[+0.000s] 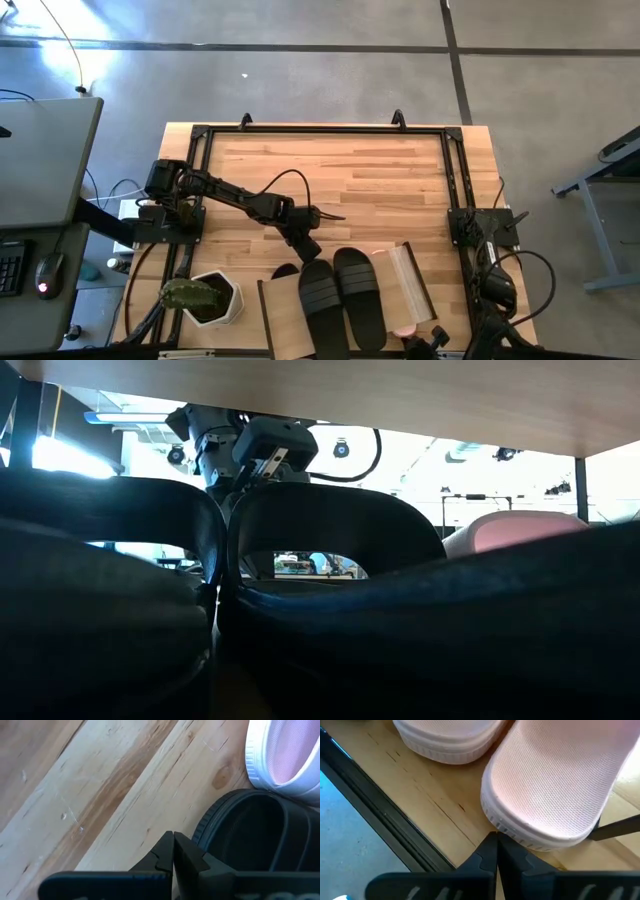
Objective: Pick and place slides into the shelf
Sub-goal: Adjust the slippers under the shelf, then adjust the slippers on the shelf
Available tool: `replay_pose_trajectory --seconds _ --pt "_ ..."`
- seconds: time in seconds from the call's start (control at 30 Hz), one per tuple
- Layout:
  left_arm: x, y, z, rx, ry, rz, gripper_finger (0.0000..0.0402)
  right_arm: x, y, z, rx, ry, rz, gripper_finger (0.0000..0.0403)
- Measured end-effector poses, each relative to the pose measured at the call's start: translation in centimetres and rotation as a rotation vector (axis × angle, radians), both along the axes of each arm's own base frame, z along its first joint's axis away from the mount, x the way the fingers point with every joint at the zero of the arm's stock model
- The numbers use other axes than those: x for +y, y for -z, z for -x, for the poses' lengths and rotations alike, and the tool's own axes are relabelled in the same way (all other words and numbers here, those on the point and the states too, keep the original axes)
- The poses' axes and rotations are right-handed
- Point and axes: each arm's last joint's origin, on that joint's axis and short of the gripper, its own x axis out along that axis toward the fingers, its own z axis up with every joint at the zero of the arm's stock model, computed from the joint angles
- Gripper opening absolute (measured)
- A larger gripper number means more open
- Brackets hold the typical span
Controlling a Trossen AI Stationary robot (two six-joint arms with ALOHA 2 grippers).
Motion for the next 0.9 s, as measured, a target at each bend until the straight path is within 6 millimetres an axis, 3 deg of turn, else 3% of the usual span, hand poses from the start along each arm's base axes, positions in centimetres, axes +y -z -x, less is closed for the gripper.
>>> replay_pose_trajectory --seconds 0.47,0.77,0.9 --pt "0.0 0.0 0.0 0.000 -0.002 -0.003 0.0000 -0.5 -0.1 -0.6 0.020 0.019 0.024 0.0000" --pt "0.0 0.0 0.0 0.000 -0.002 -0.003 0.0000 1.0 0.1 0.9 -0.018 -0.034 -0.051 0.0000" --pt "0.0 0.0 0.0 0.001 -0.005 -0.003 0.0000 1.5 -1.1 1.2 -0.027 -0.047 -0.061 0.0000"
